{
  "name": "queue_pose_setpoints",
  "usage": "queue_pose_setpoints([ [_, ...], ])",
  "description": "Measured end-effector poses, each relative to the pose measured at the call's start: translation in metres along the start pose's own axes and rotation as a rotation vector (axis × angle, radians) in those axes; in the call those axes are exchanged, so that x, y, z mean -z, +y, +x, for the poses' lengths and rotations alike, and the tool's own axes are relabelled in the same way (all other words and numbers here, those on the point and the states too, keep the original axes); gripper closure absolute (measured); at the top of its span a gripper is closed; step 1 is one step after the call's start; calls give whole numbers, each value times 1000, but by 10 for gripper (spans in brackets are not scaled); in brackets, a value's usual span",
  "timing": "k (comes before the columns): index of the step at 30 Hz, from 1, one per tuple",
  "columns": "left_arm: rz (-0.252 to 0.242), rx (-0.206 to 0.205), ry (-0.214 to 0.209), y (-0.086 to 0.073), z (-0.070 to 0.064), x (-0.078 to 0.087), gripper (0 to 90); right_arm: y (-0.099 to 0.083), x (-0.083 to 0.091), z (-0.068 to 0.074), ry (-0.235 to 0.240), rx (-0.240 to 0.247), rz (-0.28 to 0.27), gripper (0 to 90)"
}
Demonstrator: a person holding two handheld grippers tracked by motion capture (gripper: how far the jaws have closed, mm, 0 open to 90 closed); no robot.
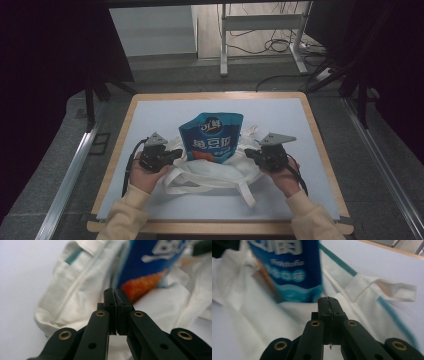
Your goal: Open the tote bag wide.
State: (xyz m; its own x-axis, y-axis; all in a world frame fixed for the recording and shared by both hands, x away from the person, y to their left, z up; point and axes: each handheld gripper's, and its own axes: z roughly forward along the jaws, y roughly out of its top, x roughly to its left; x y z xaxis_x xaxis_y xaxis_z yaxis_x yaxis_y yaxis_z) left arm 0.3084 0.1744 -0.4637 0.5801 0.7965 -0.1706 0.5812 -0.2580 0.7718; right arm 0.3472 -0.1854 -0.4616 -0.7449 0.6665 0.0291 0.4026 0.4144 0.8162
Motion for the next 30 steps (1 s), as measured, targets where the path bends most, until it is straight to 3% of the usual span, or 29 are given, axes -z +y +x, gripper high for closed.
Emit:
queue_pose_setpoints([
  [6, 55, -19, -24, -16, -10, -8, 889, 10, -25, -14, -31, 1, 105, 889],
  [11, 83, -12, -30, -27, -9, -12, 894, 6, -35, -20, -85, 13, 138, 889],
  [15, 91, -1, -35, -34, -9, -12, 896, 3, -40, -29, -80, -13, 143, 890],
  [19, 106, -3, -34, -41, -11, -15, 897, 2, -45, -32, -90, -1, 150, 890],
  [22, 113, 2, -38, -43, -12, -17, 898, -1, -49, -36, -81, -31, 151, 891],
  [30, 128, -19, -37, -43, -12, -21, 898, -5, -55, -42, -74, -52, 139, 891],
])
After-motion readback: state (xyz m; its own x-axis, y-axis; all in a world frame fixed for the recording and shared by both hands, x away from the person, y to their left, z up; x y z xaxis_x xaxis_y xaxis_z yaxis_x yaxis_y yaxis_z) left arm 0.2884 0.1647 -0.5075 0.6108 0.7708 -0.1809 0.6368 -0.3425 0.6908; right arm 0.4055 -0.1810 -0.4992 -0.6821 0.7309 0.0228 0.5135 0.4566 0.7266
